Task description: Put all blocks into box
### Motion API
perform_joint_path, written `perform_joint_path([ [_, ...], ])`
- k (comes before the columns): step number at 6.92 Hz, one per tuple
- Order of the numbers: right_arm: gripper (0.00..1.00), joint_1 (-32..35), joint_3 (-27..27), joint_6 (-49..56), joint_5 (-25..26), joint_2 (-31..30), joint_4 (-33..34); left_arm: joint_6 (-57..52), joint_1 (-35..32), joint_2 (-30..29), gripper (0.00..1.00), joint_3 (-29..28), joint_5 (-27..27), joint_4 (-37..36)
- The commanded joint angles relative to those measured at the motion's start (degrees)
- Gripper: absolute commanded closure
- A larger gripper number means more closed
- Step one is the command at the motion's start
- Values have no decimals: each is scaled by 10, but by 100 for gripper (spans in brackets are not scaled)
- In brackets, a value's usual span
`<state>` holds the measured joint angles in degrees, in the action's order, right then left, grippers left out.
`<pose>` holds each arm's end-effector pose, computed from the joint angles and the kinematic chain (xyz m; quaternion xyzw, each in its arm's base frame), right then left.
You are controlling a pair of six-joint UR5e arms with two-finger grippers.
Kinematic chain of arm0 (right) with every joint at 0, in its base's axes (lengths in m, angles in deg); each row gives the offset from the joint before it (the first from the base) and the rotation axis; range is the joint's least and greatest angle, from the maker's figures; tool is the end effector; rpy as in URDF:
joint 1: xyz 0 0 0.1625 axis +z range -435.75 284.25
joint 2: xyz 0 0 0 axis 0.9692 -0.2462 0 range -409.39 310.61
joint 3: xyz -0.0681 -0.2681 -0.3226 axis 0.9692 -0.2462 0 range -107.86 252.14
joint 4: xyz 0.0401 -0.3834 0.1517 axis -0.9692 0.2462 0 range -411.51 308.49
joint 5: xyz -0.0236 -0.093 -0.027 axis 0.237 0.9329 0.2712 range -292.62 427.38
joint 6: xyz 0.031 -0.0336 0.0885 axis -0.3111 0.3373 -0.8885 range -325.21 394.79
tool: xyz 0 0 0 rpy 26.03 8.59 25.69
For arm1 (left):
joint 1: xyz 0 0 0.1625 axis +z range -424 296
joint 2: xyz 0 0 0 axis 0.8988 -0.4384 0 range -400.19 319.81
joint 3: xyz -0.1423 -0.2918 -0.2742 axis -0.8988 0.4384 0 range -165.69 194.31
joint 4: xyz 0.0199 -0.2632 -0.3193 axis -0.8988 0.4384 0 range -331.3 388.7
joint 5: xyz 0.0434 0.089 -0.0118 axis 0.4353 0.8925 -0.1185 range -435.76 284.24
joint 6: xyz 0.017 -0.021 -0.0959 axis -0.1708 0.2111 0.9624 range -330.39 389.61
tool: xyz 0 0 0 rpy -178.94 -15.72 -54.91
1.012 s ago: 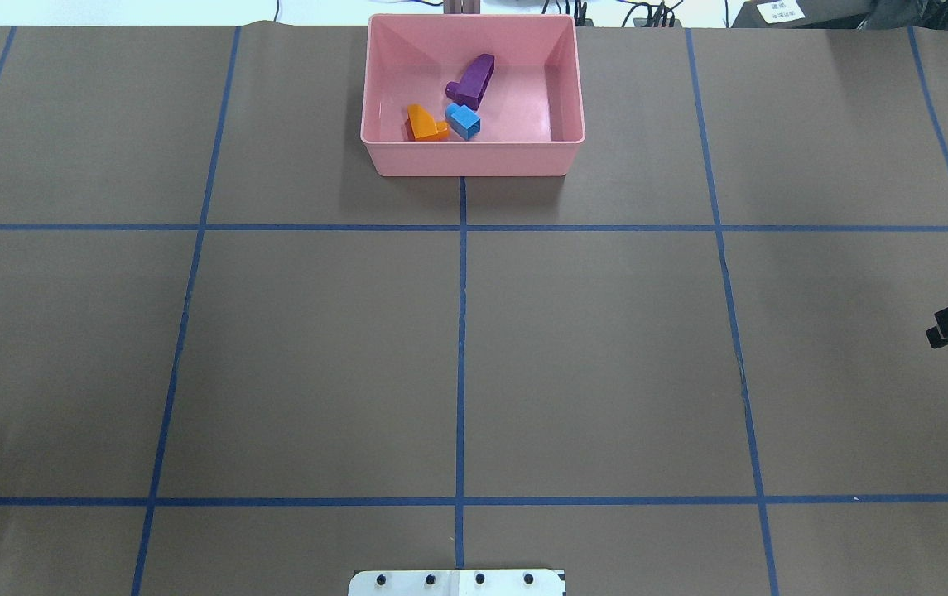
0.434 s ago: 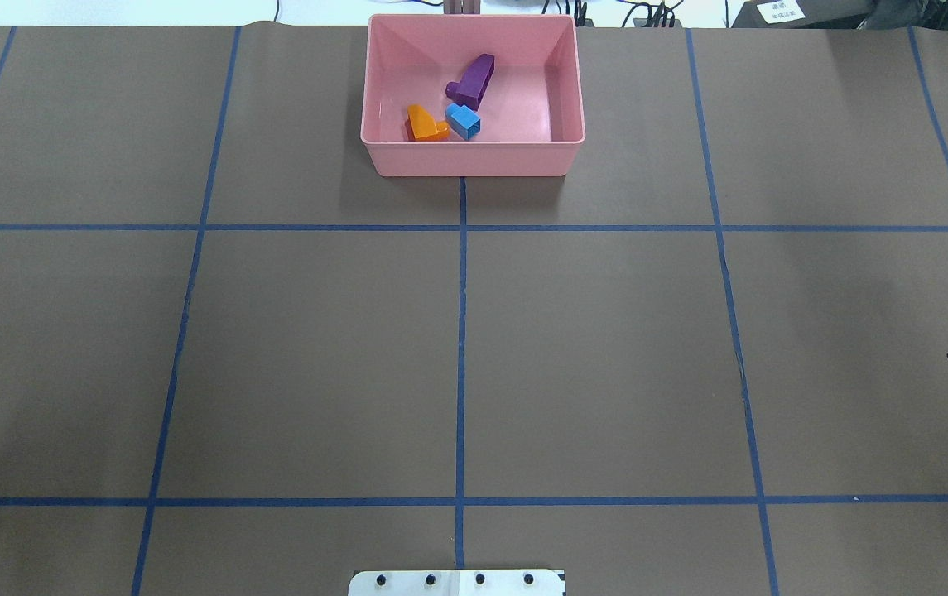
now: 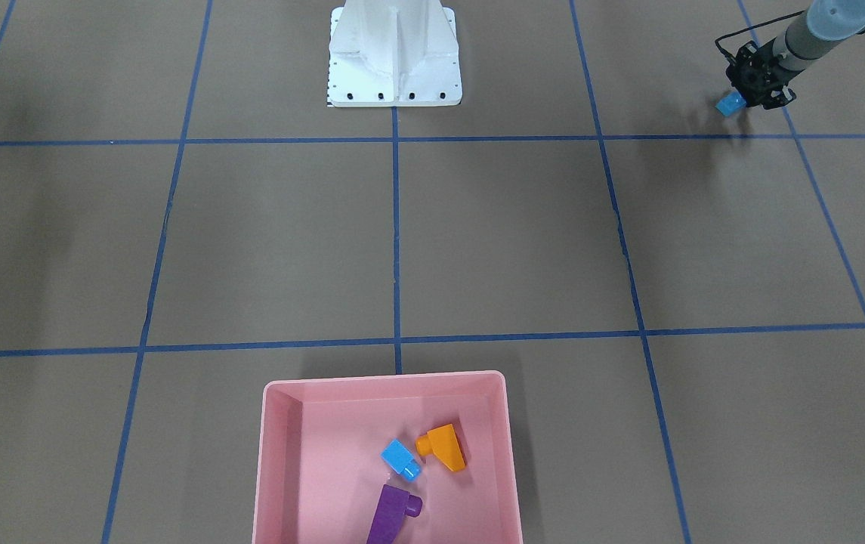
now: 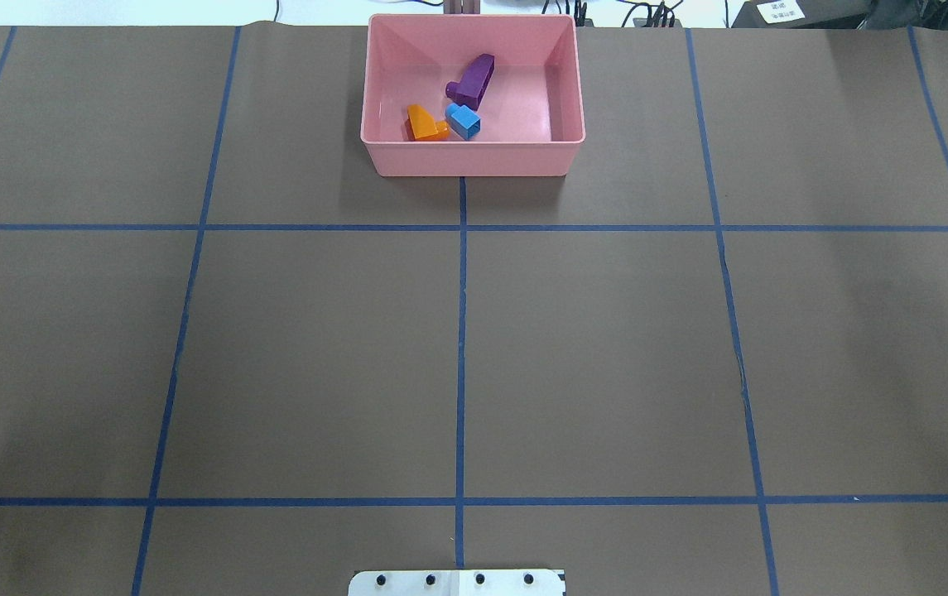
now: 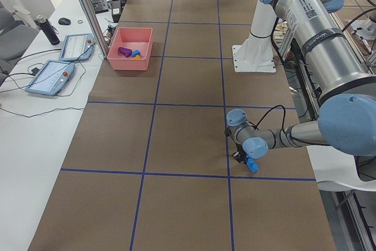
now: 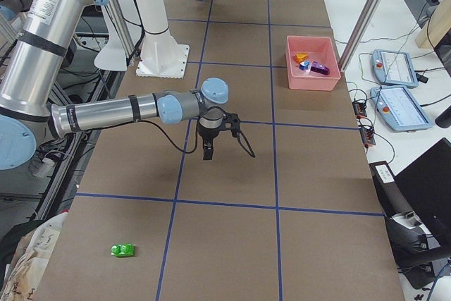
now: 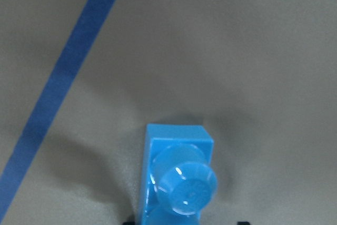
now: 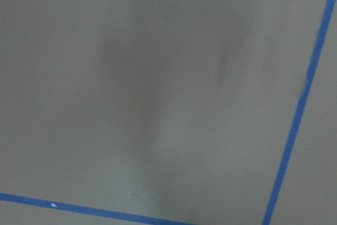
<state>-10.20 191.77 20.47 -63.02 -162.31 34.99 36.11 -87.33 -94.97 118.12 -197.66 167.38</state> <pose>-0.0764 -0.3339 0.5651 -0.0354 -0.3521 -0.1132 0.9284 0.1954 -0.1721 0.6823 0.0229 0.3496 0.5245 0.7760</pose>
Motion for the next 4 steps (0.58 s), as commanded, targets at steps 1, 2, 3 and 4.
perform_joint_path([
  [1, 0, 75, -70, 149, -3, -12, 1, 51, -4, -14, 100, 23, -11, 2],
  [2, 0, 93, -87, 175, -1, -37, -1, 68, -8, -37, 100, 31, -46, 2],
  [3, 0, 110, -93, 185, 3, -43, -1, 99, -56, -65, 100, 32, -89, 0],
  [4, 0, 131, -107, 187, 3, -50, -2, 134, -112, -117, 100, 35, -124, -6],
])
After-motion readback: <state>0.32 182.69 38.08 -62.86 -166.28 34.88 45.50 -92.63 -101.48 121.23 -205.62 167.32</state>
